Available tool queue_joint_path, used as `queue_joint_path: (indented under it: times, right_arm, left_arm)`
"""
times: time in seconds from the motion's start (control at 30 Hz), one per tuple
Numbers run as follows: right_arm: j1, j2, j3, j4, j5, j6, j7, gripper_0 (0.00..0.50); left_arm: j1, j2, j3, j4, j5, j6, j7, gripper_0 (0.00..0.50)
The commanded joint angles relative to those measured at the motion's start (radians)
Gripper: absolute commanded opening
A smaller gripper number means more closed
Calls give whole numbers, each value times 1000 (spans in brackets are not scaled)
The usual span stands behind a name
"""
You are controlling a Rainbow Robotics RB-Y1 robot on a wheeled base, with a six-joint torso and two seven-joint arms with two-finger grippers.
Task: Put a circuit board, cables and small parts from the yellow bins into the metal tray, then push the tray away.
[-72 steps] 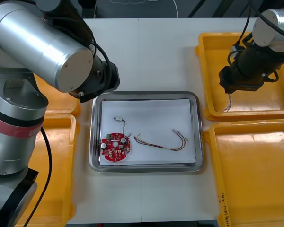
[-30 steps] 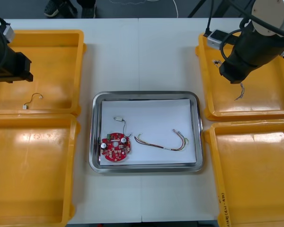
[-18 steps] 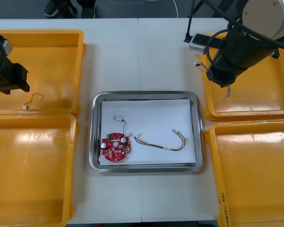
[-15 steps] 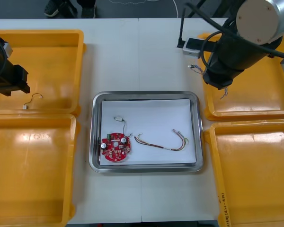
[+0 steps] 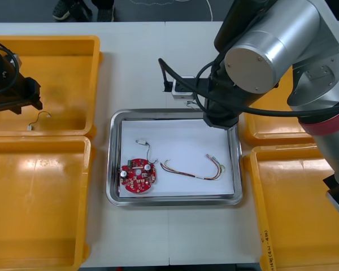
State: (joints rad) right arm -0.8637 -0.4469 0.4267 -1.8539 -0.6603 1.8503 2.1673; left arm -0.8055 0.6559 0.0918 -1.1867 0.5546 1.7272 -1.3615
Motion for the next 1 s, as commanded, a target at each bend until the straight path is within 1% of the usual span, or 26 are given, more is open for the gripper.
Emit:
queue_joint_path:
  times: [0.03, 0.2, 0.43, 0.57, 0.63, 0.77, 0.9, 1.0]
  right_arm:
    - [-47, 42, 55, -28, 31, -22, 6, 0]
    - [-46, 59, 116, 15, 70, -60, 3, 0]
    - [-43, 70, 187, 91, 113, -106, 3, 0]
    - [-43, 77, 201, 128, 114, -120, 8, 0]
    - [-43, 80, 210, 143, 116, -132, 8, 0]
    - [-43, 85, 224, 165, 119, -154, 8, 0]
    - [-41, 90, 256, 176, 142, -164, 5, 0]
    - [-41, 91, 267, 193, 145, -175, 9, 0]
  left_arm:
    - [-73, 54, -50, 55, 11, -51, -51, 500]
    - [-83, 60, -78, 121, 22, -109, -64, 500]
    - [-80, 71, -104, 157, 39, -124, -88, 500]
    - [-70, 73, -103, 177, 47, -138, -108, 500]
    - [-66, 74, -104, 187, 51, -149, -140, 500]
    - [-55, 79, -103, 190, 62, -166, -143, 500]
    - [-41, 79, -103, 190, 70, -178, -151, 500]
    - [-32, 79, -104, 190, 76, -187, -156, 500]
